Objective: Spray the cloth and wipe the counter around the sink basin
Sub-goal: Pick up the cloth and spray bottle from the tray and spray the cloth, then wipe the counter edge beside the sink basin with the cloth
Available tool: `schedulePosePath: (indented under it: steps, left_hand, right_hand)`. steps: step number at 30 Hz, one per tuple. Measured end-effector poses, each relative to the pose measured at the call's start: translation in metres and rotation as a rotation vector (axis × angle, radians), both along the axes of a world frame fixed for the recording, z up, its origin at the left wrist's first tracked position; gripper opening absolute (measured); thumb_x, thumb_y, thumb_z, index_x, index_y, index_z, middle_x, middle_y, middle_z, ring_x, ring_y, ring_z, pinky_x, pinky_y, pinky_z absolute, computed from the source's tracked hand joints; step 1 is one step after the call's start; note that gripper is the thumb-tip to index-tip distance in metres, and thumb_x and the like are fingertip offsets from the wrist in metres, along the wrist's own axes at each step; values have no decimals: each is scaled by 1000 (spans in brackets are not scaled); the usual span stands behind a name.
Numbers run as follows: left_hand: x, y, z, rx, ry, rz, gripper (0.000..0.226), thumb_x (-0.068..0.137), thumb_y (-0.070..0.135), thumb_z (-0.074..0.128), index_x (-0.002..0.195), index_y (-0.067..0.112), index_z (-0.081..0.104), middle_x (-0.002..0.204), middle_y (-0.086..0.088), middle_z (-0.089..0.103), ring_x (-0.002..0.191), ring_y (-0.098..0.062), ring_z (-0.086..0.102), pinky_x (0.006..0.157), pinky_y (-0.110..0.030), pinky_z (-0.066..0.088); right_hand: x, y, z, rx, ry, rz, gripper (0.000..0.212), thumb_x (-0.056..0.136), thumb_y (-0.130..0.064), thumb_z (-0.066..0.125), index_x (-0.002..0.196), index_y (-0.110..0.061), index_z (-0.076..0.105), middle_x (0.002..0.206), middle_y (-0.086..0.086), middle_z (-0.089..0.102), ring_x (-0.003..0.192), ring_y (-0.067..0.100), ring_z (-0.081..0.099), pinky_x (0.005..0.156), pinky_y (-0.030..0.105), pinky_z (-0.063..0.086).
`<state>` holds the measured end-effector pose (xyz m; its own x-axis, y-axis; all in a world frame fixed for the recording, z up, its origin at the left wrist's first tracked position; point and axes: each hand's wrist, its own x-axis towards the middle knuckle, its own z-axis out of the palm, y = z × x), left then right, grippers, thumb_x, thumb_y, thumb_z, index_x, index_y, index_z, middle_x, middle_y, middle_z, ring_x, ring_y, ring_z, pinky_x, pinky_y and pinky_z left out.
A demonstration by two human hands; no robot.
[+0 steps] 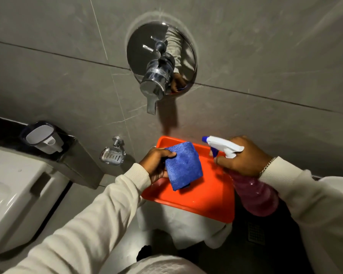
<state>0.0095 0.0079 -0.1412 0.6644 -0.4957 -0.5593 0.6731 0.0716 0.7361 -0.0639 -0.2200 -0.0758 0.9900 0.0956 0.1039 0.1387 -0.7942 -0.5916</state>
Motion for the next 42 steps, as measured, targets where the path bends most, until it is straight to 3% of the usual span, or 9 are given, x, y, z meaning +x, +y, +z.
schedulePosePath:
  steps: [5, 9, 21, 26, 29, 31, 34, 37, 42]
  left_hand:
    - [-2, 13, -12, 23, 113, 20, 65, 69, 13, 56, 131, -4, 48, 125, -25, 54, 117, -40, 53, 108, -55, 36]
    - [-7, 16, -19, -2, 215, 24, 56, 81, 12, 43, 135, -2, 44, 145, -27, 41, 133, -44, 40, 112, -60, 29]
    - [-29, 34, -11, -143, 250, -144, 44, 74, 9, 46, 116, 4, 58, 97, -17, 73, 86, -32, 71, 74, -43, 58]
    - [-43, 24, -18, -243, 229, -211, 48, 73, 10, 44, 119, 8, 58, 100, -10, 74, 91, -25, 71, 84, -39, 57]
    - [-80, -9, -20, -264, 215, -402, 41, 81, 9, 36, 106, 13, 69, 100, -7, 74, 94, -22, 70, 89, -35, 53]
    - [-111, -34, -21, -245, 219, -553, 36, 76, 8, 43, 96, 8, 73, 93, -10, 76, 87, -23, 72, 80, -35, 57]
    - [-165, -76, -16, -97, 39, -745, 31, 74, 1, 50, 98, 1, 69, 89, -20, 72, 80, -31, 70, 74, -36, 57]
    - [-209, -111, -10, 32, -315, -856, 26, 79, -11, 51, 102, -3, 62, 94, -23, 63, 86, -30, 57, 80, -40, 45]
    - [-253, -168, 8, -10, -559, -840, 31, 81, -18, 50, 103, 4, 55, 76, -9, 60, 63, -12, 60, 58, -19, 51]
  right_hand:
    - [25, 5, -19, 475, -171, -395, 19, 64, -18, 58, 79, -19, 69, 60, 4, 69, 50, 24, 70, 54, 31, 56]
    - [45, 17, -54, 551, -233, -576, 13, 66, -21, 56, 77, -24, 63, 71, 13, 68, 59, 36, 69, 60, 48, 58]
    - [26, 59, -98, 548, -334, -731, 27, 75, -16, 69, 101, -10, 64, 91, 16, 70, 83, 34, 65, 80, 49, 54]
    - [-49, 78, -84, 939, -208, -772, 79, 78, -9, 75, 143, -14, 30, 136, -5, 45, 116, -14, 47, 96, 2, 37]
    - [-131, 91, -93, 1392, -142, -831, 47, 88, -37, 61, 128, -15, 50, 133, 12, 56, 115, 11, 53, 101, 23, 42]
    - [-176, 104, -100, 1737, -114, -779, 70, 75, -59, 65, 127, -14, 57, 131, 10, 59, 120, 20, 54, 110, 37, 37]
    - [-238, 113, -113, 1977, -210, -789, 94, 63, -49, 83, 141, -12, 45, 146, 16, 48, 136, 31, 44, 120, 50, 25]
    - [-280, 107, -122, 2031, -368, -958, 80, 67, -21, 81, 138, -5, 47, 138, 25, 53, 130, 41, 50, 106, 50, 43]
    - [-359, 67, -124, 1622, -589, -1456, 53, 79, 9, 59, 130, -8, 54, 121, 20, 62, 106, 29, 63, 87, 37, 52]
